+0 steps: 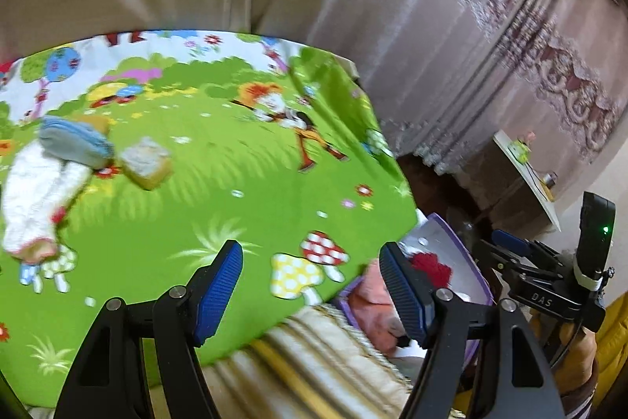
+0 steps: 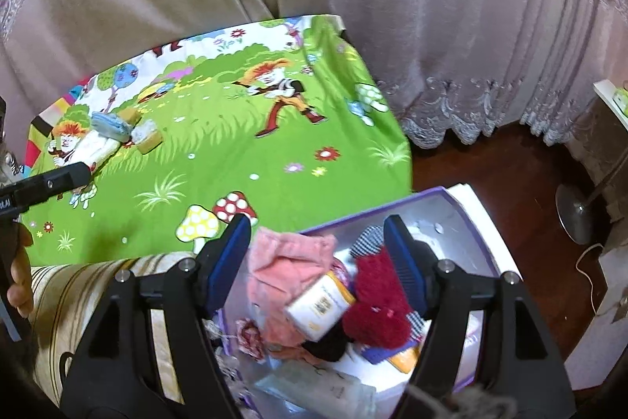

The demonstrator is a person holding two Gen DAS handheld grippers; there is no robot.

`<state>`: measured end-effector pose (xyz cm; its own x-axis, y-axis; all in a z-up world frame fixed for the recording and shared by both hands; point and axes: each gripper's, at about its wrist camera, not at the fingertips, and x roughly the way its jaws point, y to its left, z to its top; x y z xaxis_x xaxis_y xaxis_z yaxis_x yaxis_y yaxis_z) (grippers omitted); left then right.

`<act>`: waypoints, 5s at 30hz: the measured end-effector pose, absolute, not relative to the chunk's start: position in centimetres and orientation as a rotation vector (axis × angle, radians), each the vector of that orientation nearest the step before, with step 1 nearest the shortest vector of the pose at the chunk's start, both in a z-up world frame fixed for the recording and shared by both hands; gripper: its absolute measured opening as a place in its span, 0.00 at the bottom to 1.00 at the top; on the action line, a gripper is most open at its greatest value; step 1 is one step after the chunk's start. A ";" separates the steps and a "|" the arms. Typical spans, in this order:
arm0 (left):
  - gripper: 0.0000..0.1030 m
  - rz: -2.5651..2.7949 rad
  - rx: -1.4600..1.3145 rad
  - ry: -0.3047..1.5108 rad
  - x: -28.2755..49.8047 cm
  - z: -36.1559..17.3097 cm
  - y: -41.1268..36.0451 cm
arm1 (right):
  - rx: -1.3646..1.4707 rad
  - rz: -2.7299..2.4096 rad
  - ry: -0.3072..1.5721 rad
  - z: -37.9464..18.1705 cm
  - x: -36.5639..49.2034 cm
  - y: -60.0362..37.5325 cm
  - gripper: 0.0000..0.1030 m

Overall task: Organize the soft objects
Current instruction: 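Move both tools back over the play mat toward the white mitt and blue pouch, then grasp the white fuzzy mitt with the left tool while the right tool grasps the blue pouch, then carry the white mitt and blue pouch into the white box and release both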

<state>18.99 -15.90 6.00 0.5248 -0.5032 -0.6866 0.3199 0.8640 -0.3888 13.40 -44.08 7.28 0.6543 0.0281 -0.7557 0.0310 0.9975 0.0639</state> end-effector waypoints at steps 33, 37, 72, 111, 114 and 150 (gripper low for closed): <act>0.71 0.059 -0.591 0.993 29.9 -4.6 13.0 | -0.135 0.486 0.819 6.0 29.1 -21.3 0.71; 0.71 0.031 -0.583 1.029 30.4 -6.1 12.2 | -0.147 0.544 0.806 5.5 30.7 -18.4 0.71; 0.16 -0.120 -0.753 0.989 25.8 -5.2 12.0 | -0.286 0.738 0.907 -0.6 35.8 -6.0 0.24; 0.16 -0.327 -0.656 0.942 16.9 2.3 0.5 | -0.073 0.390 0.816 6.7 21.0 -23.7 0.24; 0.16 -0.330 -0.642 0.938 16.7 2.6 -0.1 | -0.060 0.361 0.816 6.8 20.3 -25.1 0.24; 0.16 -0.631 -0.456 0.999 15.8 5.9 -16.5 | 0.077 0.107 0.806 8.3 11.0 -41.6 0.24</act>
<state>15.82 -16.53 5.90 0.3903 -0.6744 -0.6268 0.2771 0.7353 -0.6185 10.96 -41.58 8.30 0.6876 0.1247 -0.7153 -0.0660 0.9918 0.1094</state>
